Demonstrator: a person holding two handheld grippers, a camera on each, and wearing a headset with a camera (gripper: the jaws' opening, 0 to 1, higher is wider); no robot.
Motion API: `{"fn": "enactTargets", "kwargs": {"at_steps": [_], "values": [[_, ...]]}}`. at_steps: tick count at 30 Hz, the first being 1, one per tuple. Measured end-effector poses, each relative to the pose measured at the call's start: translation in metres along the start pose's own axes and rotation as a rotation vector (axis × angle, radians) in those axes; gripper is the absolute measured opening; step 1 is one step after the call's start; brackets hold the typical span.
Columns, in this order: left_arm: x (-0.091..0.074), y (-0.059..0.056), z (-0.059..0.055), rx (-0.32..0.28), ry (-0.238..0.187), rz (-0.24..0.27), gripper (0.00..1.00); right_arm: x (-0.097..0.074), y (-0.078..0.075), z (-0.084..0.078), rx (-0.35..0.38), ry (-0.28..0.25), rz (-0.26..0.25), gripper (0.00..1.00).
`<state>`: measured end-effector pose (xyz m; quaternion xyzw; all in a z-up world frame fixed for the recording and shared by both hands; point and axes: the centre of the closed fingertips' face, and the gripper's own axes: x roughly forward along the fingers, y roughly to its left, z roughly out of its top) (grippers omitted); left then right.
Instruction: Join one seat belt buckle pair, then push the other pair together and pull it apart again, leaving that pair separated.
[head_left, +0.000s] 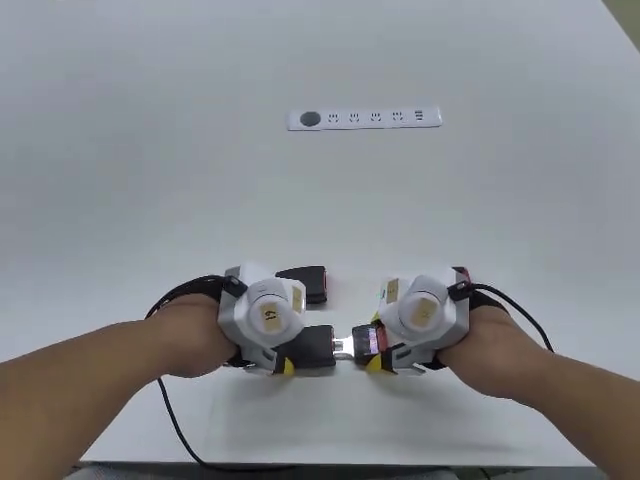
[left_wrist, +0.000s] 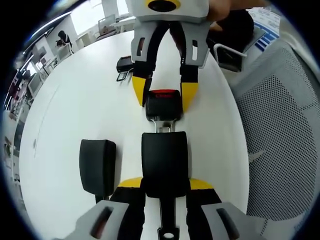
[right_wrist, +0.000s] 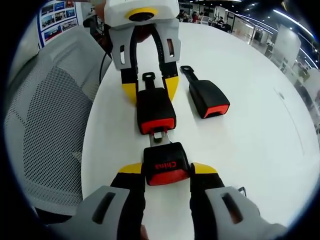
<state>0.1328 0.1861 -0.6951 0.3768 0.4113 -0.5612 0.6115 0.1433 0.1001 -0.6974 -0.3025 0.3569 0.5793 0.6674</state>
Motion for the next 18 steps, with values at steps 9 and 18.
{"fn": "enactTargets", "kwargs": {"at_steps": [9,18], "values": [[0.0000,0.0003,-0.0006,0.006,-0.015,-0.001,0.31,0.0024,0.0034,0.0047,0.013,-0.006,-0.006,0.31],[-0.0009,-0.0018,0.0016,0.015,-0.023,-0.004,0.31,0.0026,0.0039,0.0051,-0.035,0.023,0.013,0.31]]}}
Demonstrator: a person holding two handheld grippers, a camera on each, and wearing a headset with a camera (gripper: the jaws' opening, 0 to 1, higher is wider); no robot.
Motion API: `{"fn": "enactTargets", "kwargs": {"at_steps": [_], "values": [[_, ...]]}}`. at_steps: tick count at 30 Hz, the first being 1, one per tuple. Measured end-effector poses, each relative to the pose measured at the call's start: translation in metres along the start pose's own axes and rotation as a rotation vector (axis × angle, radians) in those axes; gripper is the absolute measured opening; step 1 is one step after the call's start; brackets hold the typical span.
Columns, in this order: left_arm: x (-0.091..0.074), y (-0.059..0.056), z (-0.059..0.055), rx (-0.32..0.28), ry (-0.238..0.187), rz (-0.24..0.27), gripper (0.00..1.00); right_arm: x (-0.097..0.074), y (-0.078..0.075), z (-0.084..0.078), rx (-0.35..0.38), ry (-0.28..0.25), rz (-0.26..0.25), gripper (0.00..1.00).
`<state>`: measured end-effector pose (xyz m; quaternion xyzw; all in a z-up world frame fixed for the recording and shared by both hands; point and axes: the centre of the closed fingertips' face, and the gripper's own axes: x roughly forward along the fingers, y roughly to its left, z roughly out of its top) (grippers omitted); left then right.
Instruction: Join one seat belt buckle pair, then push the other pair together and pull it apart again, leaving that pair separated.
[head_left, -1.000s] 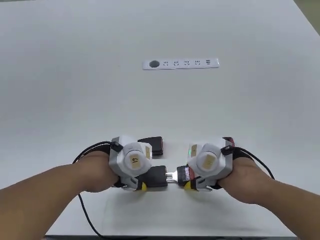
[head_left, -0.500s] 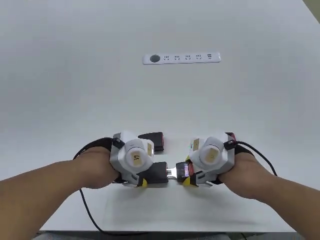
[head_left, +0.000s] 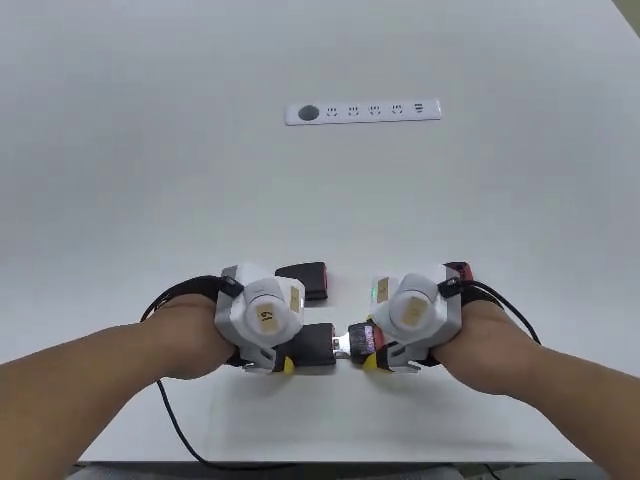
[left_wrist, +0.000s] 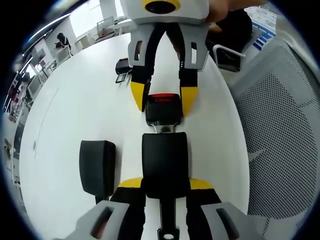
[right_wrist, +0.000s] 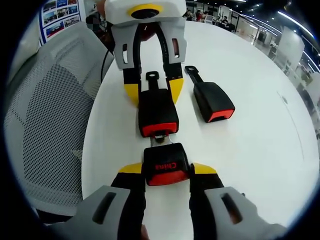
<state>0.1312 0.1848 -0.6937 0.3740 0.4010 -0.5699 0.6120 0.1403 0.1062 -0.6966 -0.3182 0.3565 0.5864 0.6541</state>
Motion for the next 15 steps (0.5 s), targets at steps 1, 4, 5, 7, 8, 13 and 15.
{"fn": "enactTargets", "kwargs": {"at_steps": [1,4,5,7,8,13,15], "values": [[-0.0001,0.0000,0.0001,0.000,-0.001,0.000,0.31,-0.0003,0.0002,0.0004,0.001,0.000,0.000,0.31],[0.0009,0.0009,-0.0006,-0.001,0.000,-0.001,0.30,0.0002,0.0006,0.0013,-0.002,0.006,-0.004,0.31],[0.0011,0.0011,-0.0006,-0.002,0.000,-0.001,0.30,0.0003,0.0008,0.0013,-0.004,0.009,-0.006,0.31],[0.0012,0.0010,-0.0003,-0.005,0.006,0.001,0.30,-0.0002,0.0010,0.0016,0.000,0.015,-0.010,0.31],[0.0012,0.0010,-0.0003,-0.006,0.008,0.001,0.30,-0.0005,0.0014,0.0022,-0.001,0.021,-0.014,0.31],[0.0016,0.0018,-0.0021,-0.008,0.011,0.003,0.30,-0.0030,0.0016,0.0032,0.000,0.025,-0.021,0.31],[0.0022,0.0022,-0.0026,-0.012,0.011,0.004,0.30,-0.0027,0.0017,0.0035,-0.004,0.030,-0.024,0.31]]}}
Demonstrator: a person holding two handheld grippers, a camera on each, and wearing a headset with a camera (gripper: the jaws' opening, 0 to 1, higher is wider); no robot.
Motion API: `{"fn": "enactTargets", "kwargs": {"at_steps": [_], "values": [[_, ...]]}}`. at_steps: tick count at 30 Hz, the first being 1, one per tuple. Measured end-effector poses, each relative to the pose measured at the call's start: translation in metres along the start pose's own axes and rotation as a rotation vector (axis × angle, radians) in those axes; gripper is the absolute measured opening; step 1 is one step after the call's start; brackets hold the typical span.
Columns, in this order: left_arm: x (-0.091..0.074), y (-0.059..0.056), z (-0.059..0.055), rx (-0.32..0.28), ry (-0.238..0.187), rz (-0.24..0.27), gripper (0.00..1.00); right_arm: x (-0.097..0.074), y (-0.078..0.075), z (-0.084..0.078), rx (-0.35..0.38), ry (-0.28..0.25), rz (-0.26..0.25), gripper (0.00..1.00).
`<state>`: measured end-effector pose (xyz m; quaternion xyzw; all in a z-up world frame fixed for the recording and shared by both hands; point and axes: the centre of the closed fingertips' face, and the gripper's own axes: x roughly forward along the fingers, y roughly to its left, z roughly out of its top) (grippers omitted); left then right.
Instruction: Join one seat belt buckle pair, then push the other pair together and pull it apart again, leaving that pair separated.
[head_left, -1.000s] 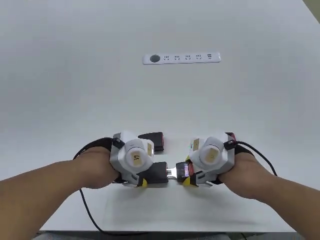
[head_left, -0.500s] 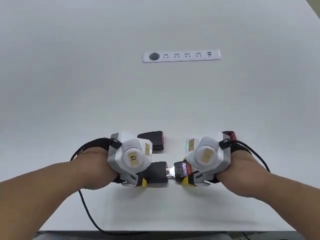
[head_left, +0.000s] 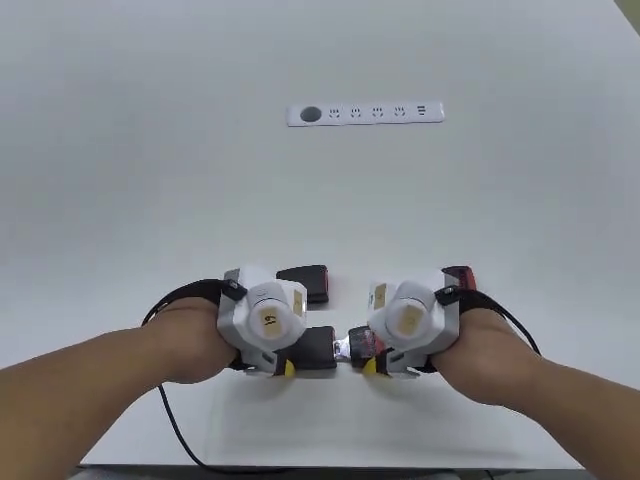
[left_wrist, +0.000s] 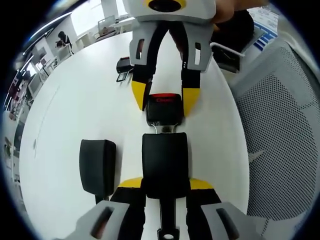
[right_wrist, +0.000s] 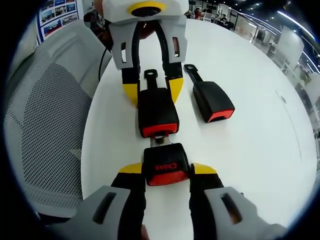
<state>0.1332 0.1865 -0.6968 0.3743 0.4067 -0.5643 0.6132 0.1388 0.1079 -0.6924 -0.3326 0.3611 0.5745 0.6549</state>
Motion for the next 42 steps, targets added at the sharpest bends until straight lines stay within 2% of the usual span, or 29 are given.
{"fn": "enactTargets", "kwargs": {"at_steps": [7,15,27,28,30,37,40,42], "values": [[-0.001,0.000,0.000,-0.002,0.011,0.001,0.31,-0.001,0.000,0.000,-0.008,0.006,-0.003,0.31],[-0.002,-0.001,0.002,-0.004,0.002,0.003,0.30,0.004,0.001,0.004,0.009,-0.023,0.002,0.31],[-0.003,-0.001,0.002,0.001,0.002,0.000,0.30,0.009,0.001,0.007,0.016,-0.034,0.002,0.31],[-0.002,-0.001,0.002,0.001,0.003,-0.002,0.30,0.009,-0.004,0.003,0.035,-0.015,-0.024,0.31],[-0.002,-0.001,0.001,-0.003,0.004,-0.001,0.30,0.009,0.001,0.006,0.019,-0.030,-0.004,0.31],[-0.001,0.001,0.000,-0.002,0.001,0.000,0.30,0.010,0.001,0.006,0.017,-0.022,-0.006,0.31],[-0.002,0.001,-0.002,-0.012,-0.004,-0.001,0.30,0.008,0.002,0.005,-0.018,-0.024,-0.007,0.30],[-0.001,0.001,-0.002,-0.013,0.010,0.007,0.30,0.007,0.001,0.005,-0.022,-0.028,-0.001,0.30]]}}
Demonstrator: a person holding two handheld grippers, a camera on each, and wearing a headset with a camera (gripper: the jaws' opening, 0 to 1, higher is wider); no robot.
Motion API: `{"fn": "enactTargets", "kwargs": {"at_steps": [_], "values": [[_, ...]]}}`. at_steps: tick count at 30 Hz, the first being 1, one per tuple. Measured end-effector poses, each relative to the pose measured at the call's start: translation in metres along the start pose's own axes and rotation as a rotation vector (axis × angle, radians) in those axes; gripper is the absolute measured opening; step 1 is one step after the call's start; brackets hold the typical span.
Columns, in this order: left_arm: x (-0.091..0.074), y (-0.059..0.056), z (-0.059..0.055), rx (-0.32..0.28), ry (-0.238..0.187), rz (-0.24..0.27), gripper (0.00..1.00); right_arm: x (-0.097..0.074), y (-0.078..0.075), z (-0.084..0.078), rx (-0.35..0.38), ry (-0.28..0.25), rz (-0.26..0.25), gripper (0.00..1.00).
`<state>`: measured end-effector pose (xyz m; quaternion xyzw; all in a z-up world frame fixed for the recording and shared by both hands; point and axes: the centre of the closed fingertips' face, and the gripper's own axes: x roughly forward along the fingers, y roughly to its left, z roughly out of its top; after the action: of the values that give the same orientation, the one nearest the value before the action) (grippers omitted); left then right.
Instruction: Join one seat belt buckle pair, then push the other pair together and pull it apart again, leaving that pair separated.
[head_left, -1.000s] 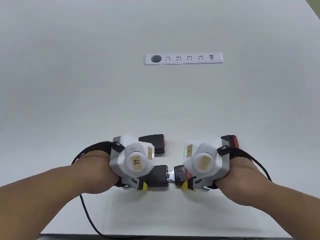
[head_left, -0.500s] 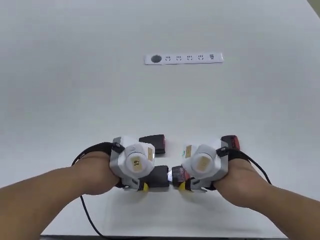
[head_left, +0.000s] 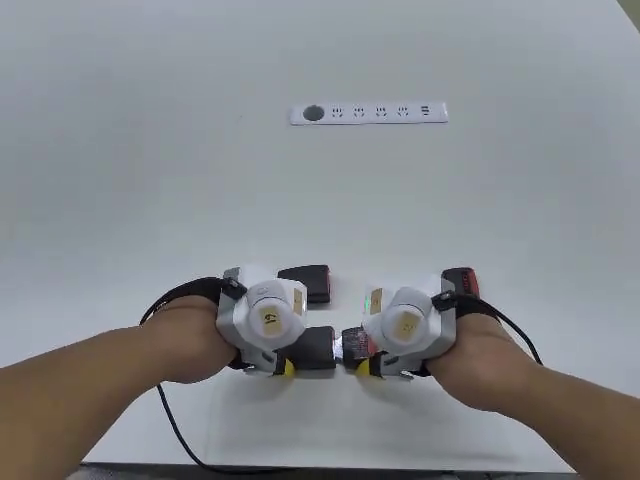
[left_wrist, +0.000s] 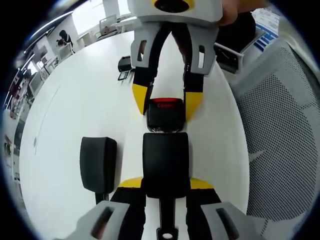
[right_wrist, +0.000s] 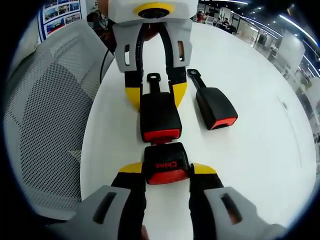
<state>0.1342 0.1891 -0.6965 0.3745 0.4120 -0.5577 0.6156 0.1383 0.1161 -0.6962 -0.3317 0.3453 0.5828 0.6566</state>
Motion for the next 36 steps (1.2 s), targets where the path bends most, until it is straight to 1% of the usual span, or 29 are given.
{"fn": "enactTargets", "kwargs": {"at_steps": [3,5,6,15,22,24,26,28,33,36], "values": [[-0.0007,0.0005,-0.0015,-0.004,-0.001,0.003,0.30,-0.0014,0.0005,0.0003,-0.003,-0.005,0.006,0.30],[-0.0007,0.0012,-0.0026,-0.016,-0.014,0.002,0.30,-0.0019,0.0006,0.0007,-0.007,-0.006,0.009,0.30],[-0.0008,-0.0002,-0.0014,-0.026,-0.019,0.001,0.30,-0.0017,0.0010,0.0013,-0.009,-0.007,0.010,0.30],[-0.0016,0.0006,-0.0022,-0.033,-0.035,0.002,0.30,-0.0018,0.0016,0.0021,-0.004,-0.015,0.021,0.30],[-0.0013,0.0009,-0.0024,-0.032,-0.037,0.002,0.30,-0.0021,0.0010,0.0026,-0.002,-0.018,0.027,0.30],[-0.0010,0.0012,-0.0023,-0.033,-0.032,0.001,0.30,-0.0023,0.0018,0.0036,-0.005,-0.015,0.028,0.30],[-0.0006,0.0009,-0.0021,-0.035,-0.016,-0.003,0.30,-0.0018,0.0010,0.0034,-0.003,-0.013,0.031,0.31],[-0.0007,-0.0002,-0.0018,-0.027,-0.007,-0.004,0.31,-0.0020,0.0013,0.0033,-0.008,-0.011,0.026,0.31],[-0.0010,0.0007,-0.0028,-0.038,-0.008,-0.004,0.32,-0.0014,0.0000,0.0031,-0.006,-0.021,0.012,0.33],[-0.0020,0.0010,-0.0019,-0.032,0.000,-0.004,0.32,-0.0017,0.0002,0.0033,-0.007,-0.019,0.016,0.33]]}}
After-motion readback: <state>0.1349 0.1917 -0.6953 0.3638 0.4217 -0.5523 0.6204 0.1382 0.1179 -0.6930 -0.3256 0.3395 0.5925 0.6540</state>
